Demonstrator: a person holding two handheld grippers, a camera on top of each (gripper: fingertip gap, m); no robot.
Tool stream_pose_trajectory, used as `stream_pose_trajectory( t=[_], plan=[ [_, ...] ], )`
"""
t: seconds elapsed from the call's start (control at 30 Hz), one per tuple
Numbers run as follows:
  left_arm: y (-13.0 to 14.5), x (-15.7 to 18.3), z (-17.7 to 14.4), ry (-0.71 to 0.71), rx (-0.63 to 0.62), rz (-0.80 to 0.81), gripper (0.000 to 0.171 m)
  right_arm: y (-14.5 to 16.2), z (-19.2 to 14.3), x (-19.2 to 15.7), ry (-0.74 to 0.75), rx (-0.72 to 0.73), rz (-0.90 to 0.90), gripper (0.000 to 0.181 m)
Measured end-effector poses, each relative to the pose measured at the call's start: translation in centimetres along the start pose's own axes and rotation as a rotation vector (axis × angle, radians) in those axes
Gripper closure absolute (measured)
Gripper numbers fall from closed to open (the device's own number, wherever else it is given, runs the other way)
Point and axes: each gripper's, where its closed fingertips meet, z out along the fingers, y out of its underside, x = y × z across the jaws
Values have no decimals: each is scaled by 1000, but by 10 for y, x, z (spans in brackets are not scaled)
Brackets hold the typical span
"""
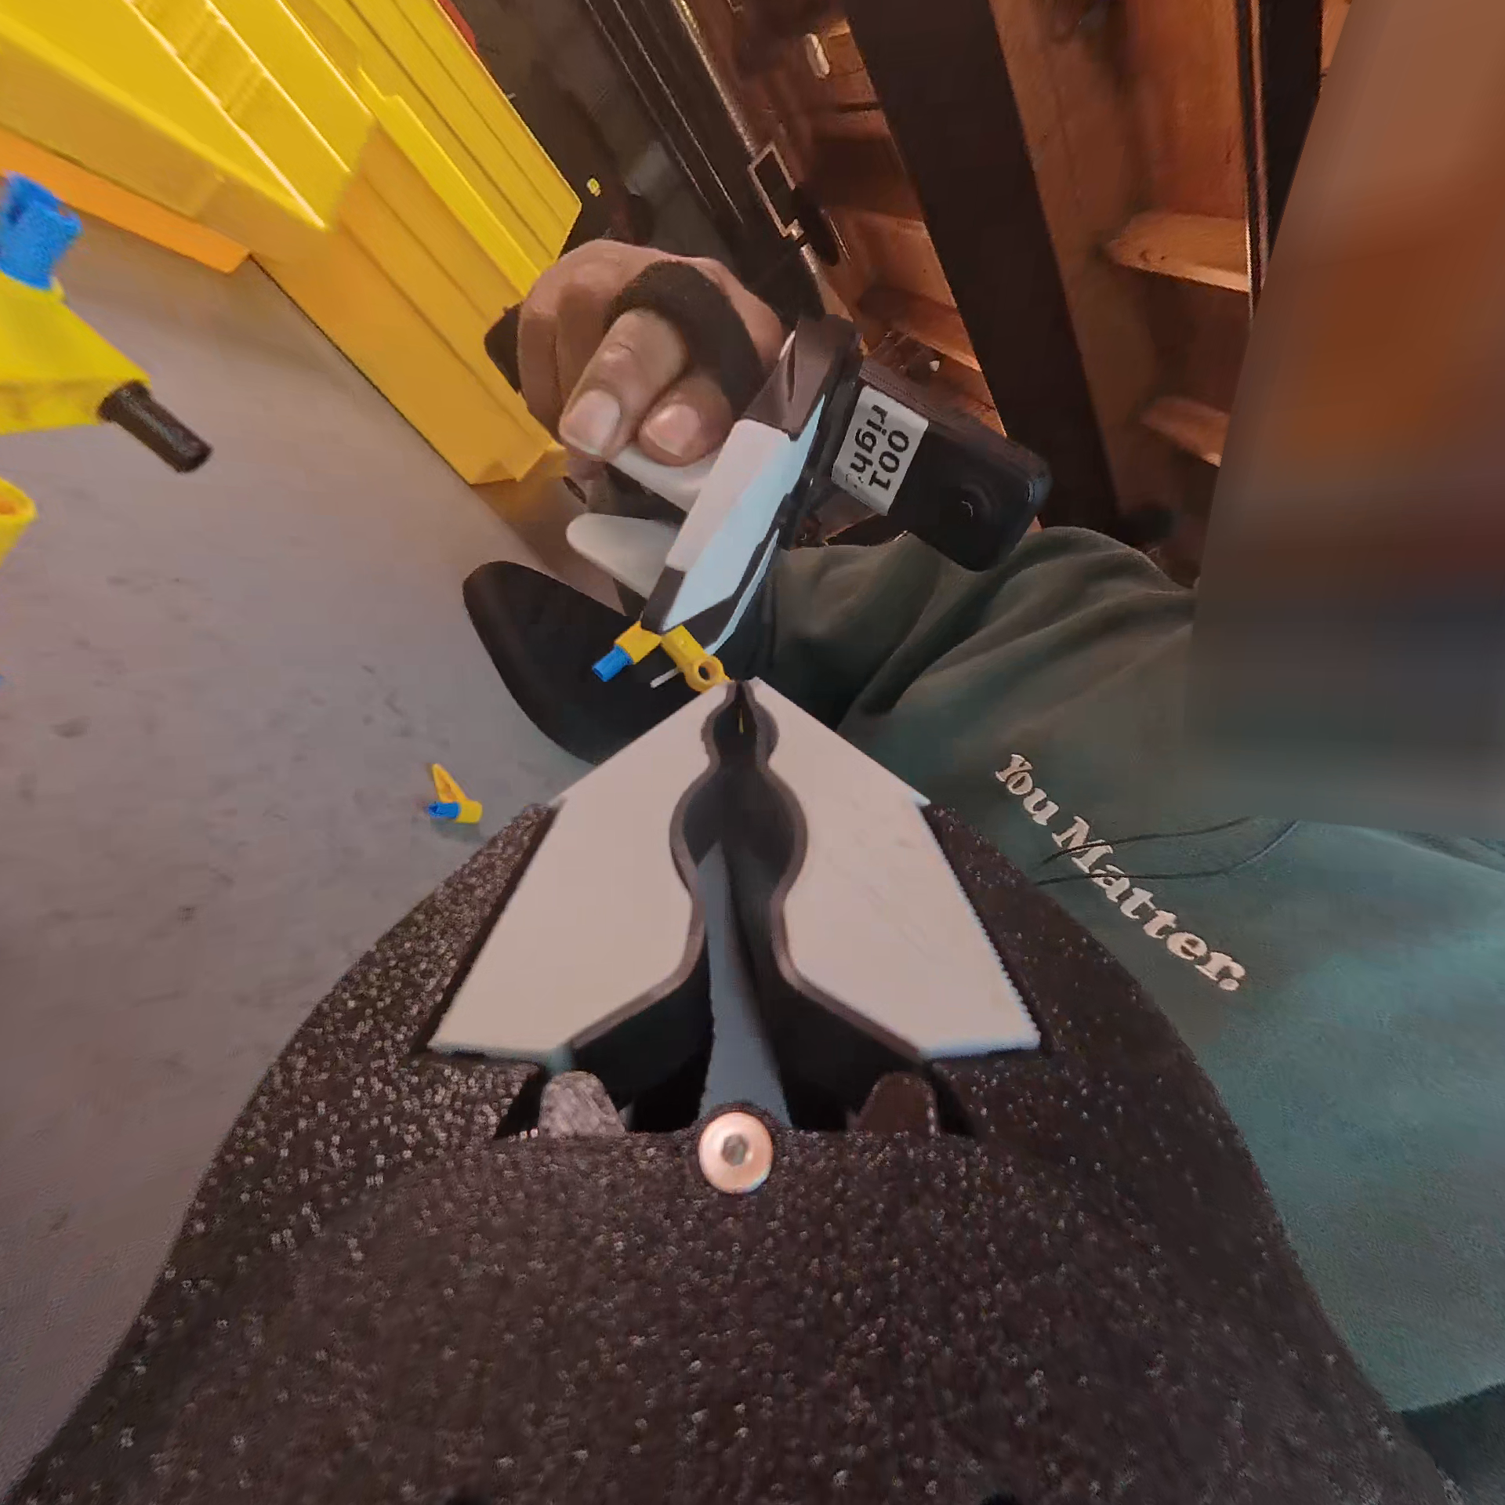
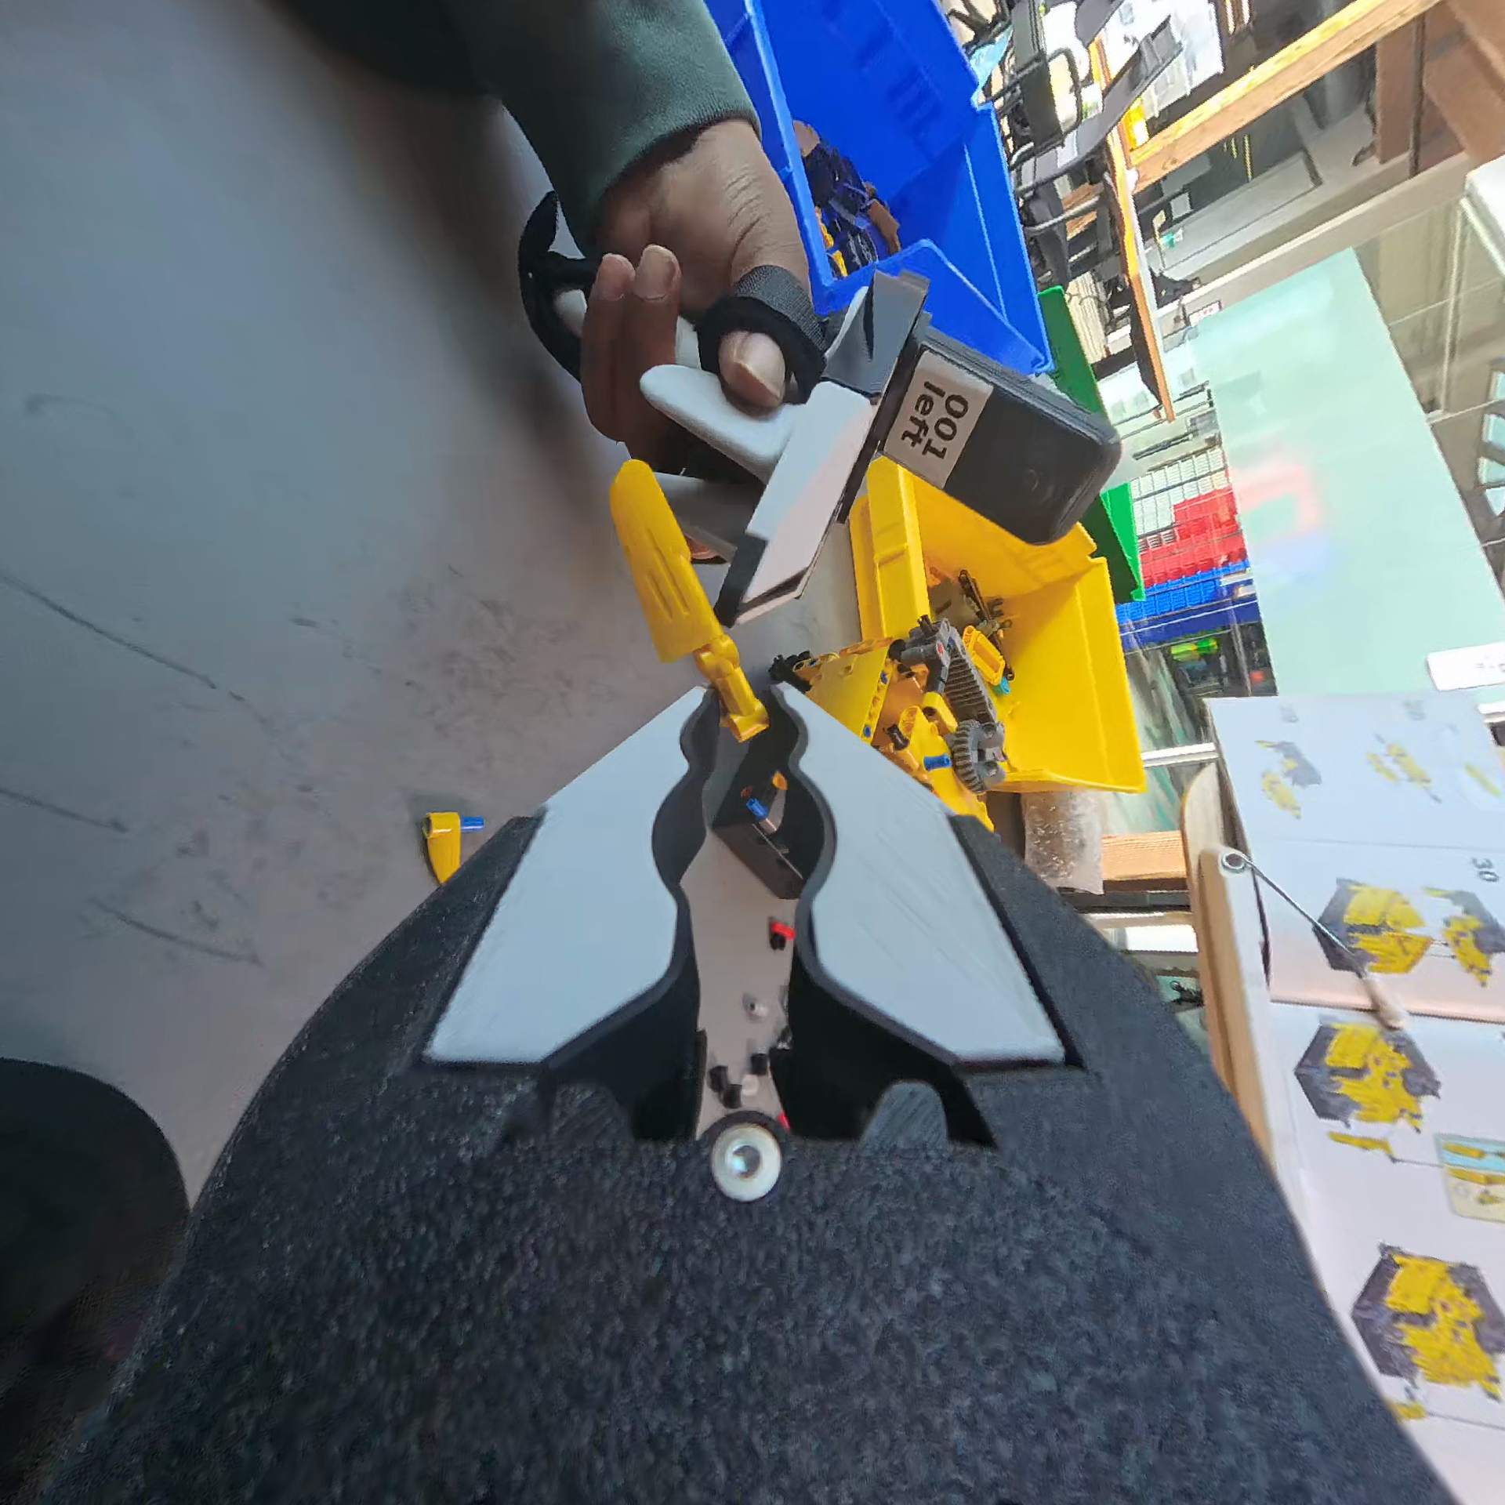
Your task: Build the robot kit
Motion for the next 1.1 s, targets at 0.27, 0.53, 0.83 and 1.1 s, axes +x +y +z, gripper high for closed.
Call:
stream_pose_trajectory(
  t=[0.27,0.53,0.83,1.1],
  plan=[
    [-1,-19,-9,-123,3,5,157,12,9,-5,-15,-47,18,174],
    [17,-38,-5,-259,-126,26,156,27,17,-26,-118,-167,5,174],
    [18,-22,-4,-139,-114,36,165,7,1,-27,-205,66,279,173],
    [12,16,5,127,-44,23,167,-27,-23,-6,-247,400,548,175]
  ],
)
